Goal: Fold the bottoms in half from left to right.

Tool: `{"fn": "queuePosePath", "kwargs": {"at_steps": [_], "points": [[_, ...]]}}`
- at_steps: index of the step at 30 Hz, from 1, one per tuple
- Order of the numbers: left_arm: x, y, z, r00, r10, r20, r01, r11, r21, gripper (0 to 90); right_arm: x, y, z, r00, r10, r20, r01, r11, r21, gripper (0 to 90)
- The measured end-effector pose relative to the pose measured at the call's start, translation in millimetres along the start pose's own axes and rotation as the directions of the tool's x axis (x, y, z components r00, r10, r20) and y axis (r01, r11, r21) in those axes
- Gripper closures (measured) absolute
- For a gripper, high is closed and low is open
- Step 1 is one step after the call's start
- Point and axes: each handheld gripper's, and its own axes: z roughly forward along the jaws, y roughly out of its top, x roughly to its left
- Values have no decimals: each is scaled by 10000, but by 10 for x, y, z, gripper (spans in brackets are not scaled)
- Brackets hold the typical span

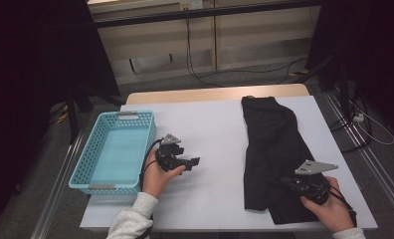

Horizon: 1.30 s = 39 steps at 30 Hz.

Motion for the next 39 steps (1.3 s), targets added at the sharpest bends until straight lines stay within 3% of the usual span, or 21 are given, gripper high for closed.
{"fn": "queuePosePath", "kwargs": {"at_steps": [11,26,31,39], "points": [[2,1,-3,9999,-106,-9,106,9999,10,217,-82,-32,-208,9992,353,-170,-362,9979,-545,899],[1,-3,31,10000,-68,12,68,9998,185,217,-315,-270,-614,9936,1120,115,-1100,9878,-1105,899],[-10,4,37,10000,-16,15,15,9997,251,217,-344,-360,-593,9933,1118,302,-1097,9919,-647,887],[7,0,25,10000,33,-86,-30,9996,277,201,-321,-354,-513,9960,775,448,-763,9967,-264,867]]}}
